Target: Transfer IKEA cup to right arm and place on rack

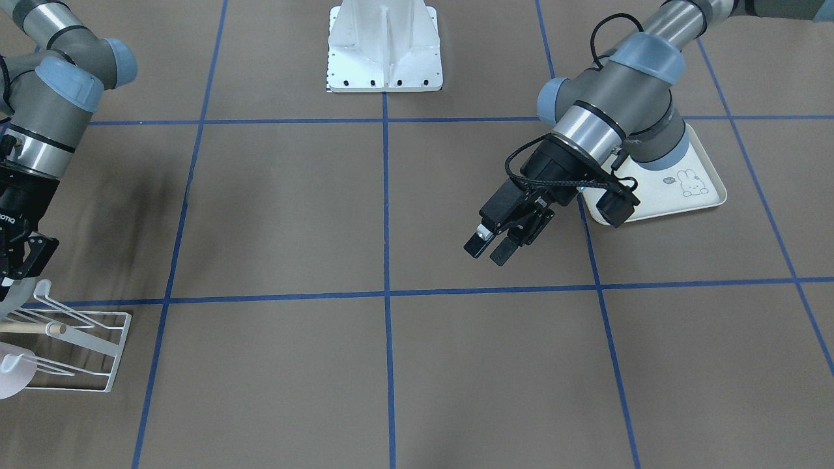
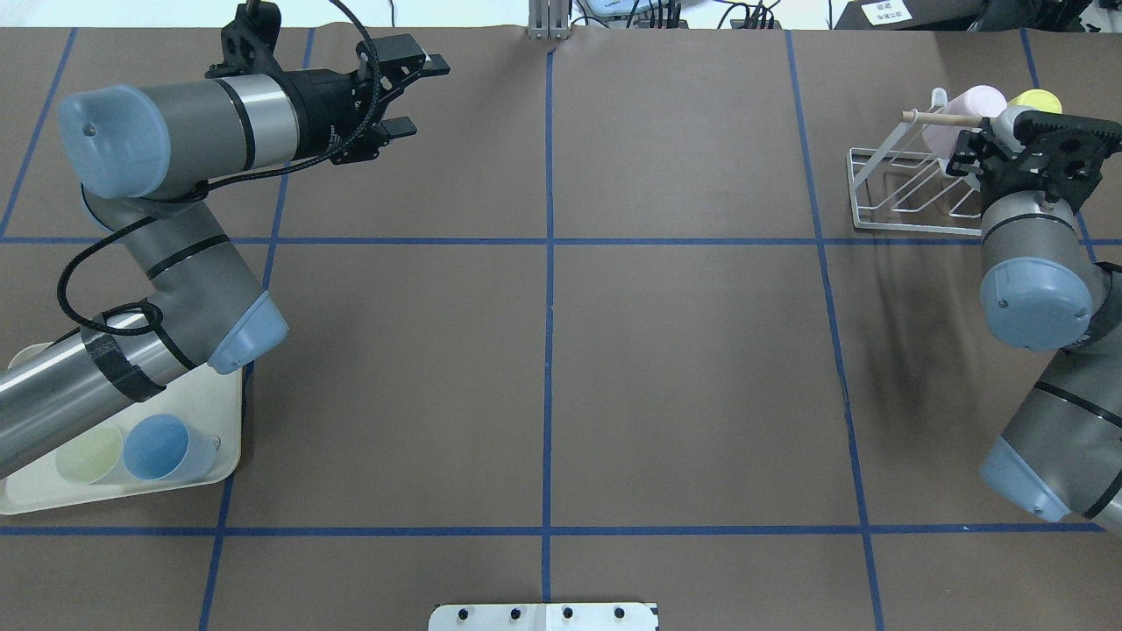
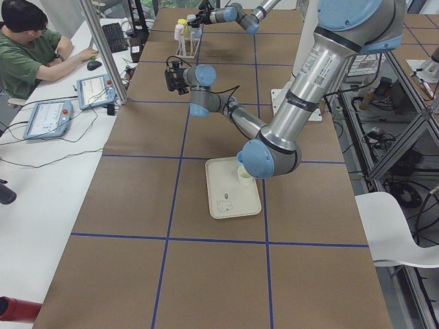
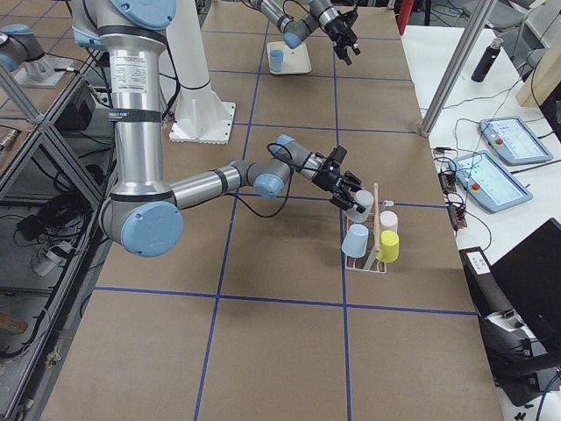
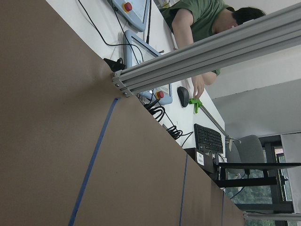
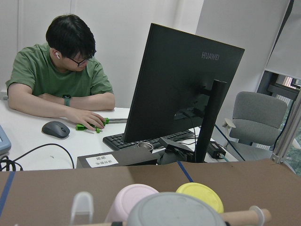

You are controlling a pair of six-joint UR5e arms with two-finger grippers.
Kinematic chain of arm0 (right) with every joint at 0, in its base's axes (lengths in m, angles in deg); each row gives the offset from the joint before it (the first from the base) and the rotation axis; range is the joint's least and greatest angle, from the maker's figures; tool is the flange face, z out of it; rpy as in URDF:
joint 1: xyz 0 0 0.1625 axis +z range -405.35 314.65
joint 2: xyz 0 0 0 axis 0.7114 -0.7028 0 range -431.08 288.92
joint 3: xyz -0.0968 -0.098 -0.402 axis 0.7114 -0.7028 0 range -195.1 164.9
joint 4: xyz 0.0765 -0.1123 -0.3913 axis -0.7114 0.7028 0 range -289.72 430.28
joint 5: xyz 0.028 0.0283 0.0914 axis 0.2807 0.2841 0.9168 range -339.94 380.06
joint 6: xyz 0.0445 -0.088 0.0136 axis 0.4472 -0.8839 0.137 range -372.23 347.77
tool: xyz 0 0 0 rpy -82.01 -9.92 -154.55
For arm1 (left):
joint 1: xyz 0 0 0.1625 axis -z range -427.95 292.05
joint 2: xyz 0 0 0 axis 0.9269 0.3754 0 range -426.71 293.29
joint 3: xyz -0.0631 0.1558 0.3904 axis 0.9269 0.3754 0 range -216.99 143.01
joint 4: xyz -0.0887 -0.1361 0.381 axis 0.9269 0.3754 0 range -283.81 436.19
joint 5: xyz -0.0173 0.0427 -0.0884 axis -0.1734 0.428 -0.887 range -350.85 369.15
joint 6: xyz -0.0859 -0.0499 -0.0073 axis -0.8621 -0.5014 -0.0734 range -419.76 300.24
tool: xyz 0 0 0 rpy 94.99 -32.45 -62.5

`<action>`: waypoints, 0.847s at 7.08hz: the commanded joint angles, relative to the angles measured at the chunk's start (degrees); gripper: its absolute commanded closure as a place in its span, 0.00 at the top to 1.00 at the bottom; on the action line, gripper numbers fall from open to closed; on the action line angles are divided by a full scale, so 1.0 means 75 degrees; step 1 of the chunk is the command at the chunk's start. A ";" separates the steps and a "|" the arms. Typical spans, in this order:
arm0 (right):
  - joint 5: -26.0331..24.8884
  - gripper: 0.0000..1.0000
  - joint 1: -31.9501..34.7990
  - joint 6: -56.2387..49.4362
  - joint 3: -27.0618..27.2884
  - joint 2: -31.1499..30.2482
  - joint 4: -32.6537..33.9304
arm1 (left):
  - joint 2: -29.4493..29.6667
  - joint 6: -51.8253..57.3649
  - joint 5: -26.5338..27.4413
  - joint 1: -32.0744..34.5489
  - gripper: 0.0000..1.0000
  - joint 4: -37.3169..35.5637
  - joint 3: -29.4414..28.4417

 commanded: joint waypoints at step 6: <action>-0.0037 0.00 -0.0078 0.0082 -0.0308 0.0107 -0.0012 | 0.0011 -0.0016 0.0037 -0.0016 1.00 0.0000 -0.0043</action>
